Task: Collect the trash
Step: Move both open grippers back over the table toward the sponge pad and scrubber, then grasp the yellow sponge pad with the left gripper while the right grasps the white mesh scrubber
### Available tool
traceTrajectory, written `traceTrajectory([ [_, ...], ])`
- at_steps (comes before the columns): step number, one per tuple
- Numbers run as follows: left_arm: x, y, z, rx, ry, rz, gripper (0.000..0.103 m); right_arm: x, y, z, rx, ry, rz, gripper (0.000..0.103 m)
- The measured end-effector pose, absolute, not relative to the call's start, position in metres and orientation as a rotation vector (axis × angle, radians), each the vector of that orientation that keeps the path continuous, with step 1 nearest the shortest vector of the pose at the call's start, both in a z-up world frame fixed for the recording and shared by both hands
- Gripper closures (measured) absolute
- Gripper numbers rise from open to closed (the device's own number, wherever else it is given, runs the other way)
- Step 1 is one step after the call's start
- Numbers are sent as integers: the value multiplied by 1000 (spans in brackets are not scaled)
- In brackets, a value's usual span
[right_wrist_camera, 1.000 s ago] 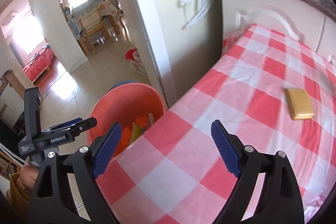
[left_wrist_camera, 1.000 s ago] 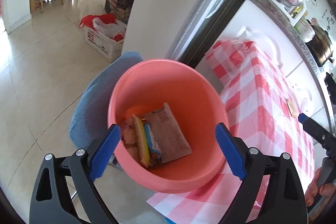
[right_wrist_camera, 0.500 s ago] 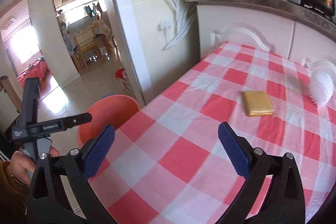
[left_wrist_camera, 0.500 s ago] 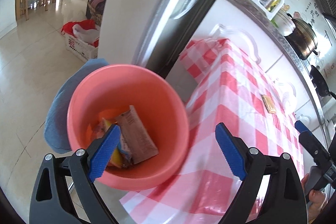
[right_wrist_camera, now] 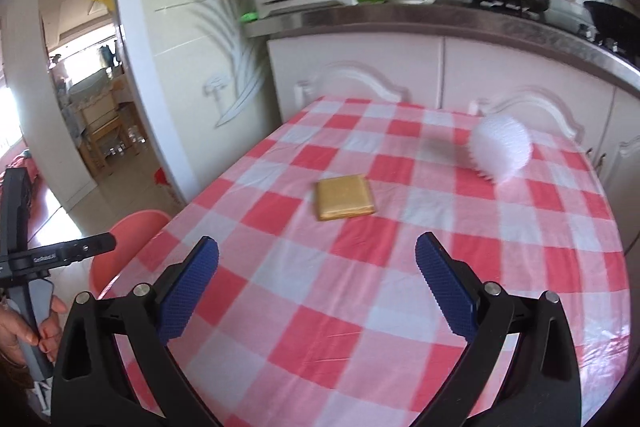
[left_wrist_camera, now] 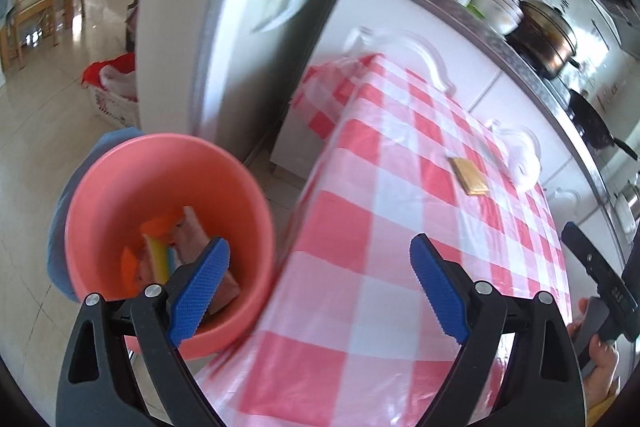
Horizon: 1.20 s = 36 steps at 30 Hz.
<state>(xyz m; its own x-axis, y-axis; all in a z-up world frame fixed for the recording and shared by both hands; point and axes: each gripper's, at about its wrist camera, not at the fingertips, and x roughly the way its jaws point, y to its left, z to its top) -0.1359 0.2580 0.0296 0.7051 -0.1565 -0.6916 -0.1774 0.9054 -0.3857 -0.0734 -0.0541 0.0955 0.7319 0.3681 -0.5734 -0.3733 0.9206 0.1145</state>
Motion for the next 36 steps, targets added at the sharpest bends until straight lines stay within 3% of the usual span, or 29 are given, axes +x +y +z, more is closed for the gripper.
traceTrajectory([
  [36,-15,90,32,-318,869,-217,12,-1,-254,71,424,650,196,4],
])
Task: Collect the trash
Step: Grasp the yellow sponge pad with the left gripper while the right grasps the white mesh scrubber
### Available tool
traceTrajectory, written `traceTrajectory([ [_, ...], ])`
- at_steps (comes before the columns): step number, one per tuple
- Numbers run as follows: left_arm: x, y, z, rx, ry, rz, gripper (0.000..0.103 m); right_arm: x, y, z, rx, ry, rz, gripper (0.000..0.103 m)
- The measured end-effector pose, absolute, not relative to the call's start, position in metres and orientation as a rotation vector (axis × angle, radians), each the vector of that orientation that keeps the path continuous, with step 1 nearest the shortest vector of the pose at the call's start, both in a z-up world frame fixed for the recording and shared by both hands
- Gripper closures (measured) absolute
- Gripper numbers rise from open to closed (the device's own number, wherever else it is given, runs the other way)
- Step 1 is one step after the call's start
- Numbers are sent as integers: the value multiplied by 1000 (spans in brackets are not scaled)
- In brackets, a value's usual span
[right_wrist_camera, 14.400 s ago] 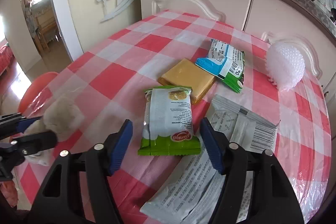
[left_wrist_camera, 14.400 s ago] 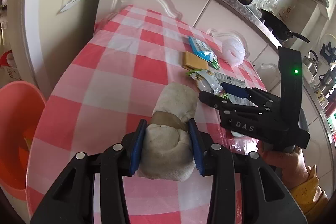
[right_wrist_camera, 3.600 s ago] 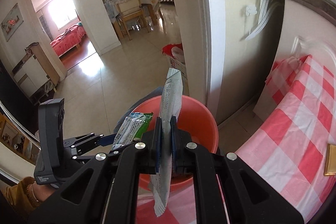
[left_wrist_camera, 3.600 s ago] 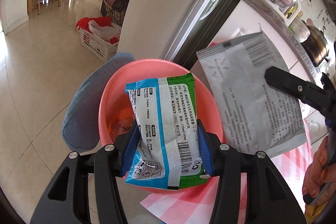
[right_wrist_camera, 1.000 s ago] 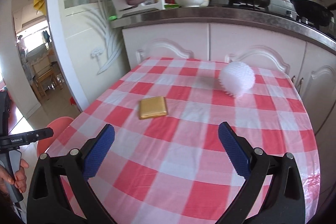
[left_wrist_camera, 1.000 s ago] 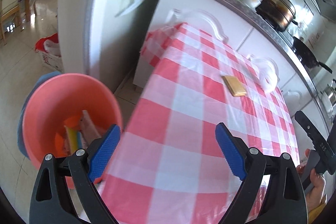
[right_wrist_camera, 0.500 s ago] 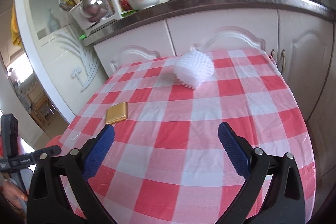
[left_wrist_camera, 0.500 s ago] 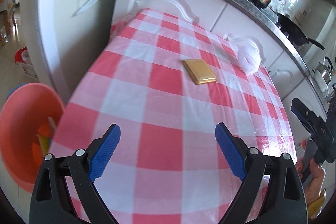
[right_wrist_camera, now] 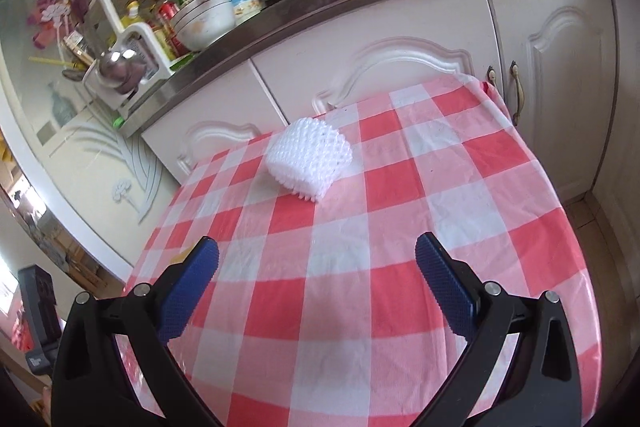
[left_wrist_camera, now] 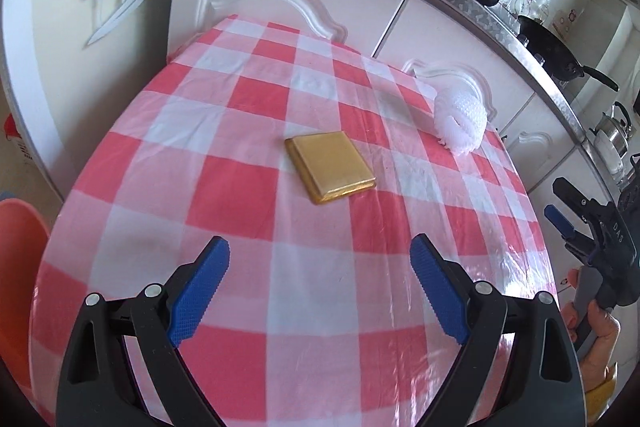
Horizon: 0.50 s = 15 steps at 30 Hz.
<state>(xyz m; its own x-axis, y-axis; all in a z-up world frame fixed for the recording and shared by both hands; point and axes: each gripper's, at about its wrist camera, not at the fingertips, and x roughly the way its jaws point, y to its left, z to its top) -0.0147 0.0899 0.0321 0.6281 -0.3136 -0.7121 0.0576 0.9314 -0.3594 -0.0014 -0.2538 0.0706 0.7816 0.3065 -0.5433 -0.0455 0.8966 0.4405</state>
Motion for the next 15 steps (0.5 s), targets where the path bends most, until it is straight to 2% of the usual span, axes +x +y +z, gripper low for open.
traceTrajectory([
  [15,51,54,18,-229,886,-138,12,89,-263,53,577,709,242,4],
])
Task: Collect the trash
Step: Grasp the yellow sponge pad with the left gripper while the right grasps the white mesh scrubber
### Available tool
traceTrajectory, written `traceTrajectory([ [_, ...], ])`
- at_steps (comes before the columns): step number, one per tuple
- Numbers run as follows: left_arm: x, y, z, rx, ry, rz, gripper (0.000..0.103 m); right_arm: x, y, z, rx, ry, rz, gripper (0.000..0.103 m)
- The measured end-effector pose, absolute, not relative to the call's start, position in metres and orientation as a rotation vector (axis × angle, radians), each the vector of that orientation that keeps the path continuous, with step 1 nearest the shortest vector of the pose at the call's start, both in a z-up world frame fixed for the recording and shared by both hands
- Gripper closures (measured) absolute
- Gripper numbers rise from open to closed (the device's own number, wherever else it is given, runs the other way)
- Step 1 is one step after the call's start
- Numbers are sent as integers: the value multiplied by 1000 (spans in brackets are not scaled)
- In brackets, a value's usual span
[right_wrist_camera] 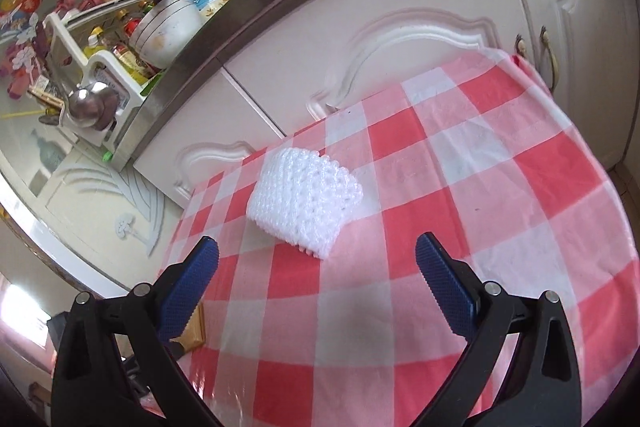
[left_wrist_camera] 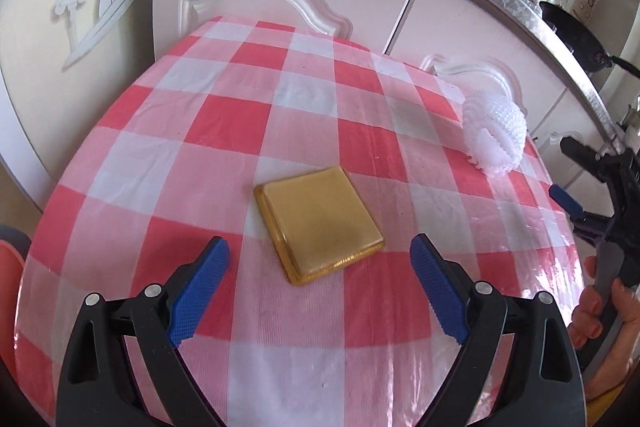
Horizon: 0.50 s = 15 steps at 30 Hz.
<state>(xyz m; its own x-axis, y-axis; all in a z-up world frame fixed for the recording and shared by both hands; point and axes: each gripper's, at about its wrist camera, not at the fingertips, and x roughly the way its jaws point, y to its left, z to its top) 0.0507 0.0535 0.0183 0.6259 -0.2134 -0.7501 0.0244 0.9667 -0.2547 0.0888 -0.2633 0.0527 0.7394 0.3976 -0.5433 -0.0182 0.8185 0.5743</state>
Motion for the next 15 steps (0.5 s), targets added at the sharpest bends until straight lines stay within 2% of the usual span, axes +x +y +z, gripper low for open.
traceTrajectory([
  [13,70,33,16,-105,884,-99,13,145,-258,35,630,744,256,4],
  [15,71,31,16,-87,883,-93,18,153,-256,33,641,745,267,4],
])
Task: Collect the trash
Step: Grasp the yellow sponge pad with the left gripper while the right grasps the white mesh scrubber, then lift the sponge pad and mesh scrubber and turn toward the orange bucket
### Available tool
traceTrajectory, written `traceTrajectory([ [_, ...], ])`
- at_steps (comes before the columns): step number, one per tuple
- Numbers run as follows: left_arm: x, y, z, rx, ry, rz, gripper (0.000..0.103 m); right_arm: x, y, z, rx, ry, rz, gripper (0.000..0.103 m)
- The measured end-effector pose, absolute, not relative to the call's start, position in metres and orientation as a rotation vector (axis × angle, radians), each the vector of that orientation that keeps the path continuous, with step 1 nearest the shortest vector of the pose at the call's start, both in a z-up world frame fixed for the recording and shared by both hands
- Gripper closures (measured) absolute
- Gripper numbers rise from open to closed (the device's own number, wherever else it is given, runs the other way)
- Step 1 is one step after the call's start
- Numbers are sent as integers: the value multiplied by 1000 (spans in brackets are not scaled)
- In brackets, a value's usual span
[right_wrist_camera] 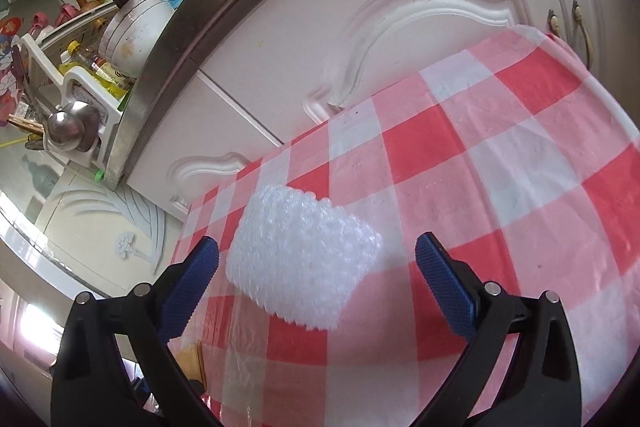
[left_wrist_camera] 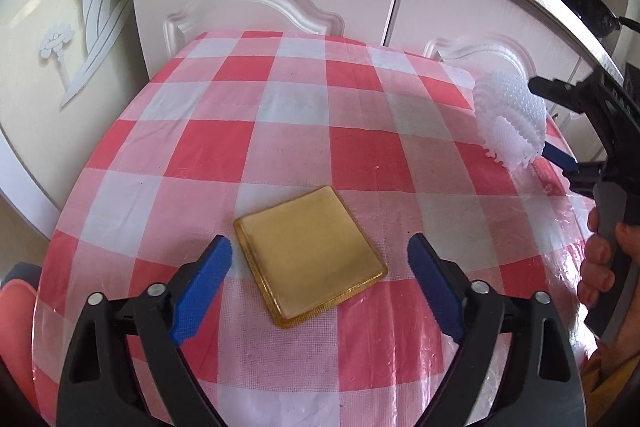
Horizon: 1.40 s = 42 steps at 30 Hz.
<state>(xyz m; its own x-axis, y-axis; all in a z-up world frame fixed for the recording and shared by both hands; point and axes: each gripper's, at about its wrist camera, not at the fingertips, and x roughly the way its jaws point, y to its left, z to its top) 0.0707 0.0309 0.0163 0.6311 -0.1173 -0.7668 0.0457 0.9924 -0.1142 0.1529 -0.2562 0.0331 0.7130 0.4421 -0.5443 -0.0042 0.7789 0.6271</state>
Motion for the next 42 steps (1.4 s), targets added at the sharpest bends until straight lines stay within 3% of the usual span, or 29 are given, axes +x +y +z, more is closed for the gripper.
traceTrajectory([
  [10,70,35,18,-102,867,-71,39,172,-232,26,544,778,249,7],
  [13,71,35,18,-98,867,-74,40,172,-224,24,484,793,244,26],
  [21,65,36,18,-99,864,-98,43,158,-218,26,456,782,246,49],
  [42,32,51,17,-119,867,-120,43,68,-212,29,572,741,345,52],
])
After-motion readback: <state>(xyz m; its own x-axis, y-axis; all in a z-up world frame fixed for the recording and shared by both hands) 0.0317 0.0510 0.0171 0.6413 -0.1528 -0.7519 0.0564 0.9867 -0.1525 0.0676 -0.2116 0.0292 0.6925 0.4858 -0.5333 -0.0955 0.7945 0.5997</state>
